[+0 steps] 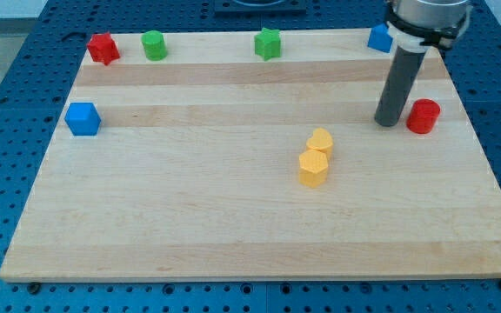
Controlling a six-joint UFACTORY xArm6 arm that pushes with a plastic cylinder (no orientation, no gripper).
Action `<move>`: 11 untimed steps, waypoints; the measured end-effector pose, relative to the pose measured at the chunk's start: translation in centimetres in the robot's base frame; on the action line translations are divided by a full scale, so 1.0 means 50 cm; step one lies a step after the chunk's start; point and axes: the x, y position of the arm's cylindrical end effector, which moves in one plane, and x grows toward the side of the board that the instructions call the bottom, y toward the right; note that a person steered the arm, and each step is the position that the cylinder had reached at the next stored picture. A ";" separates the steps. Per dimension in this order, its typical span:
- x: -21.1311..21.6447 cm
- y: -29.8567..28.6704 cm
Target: Move your arm towards the center
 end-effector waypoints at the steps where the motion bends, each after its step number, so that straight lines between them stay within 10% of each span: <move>1: -0.001 -0.021; 11: -0.039 -0.125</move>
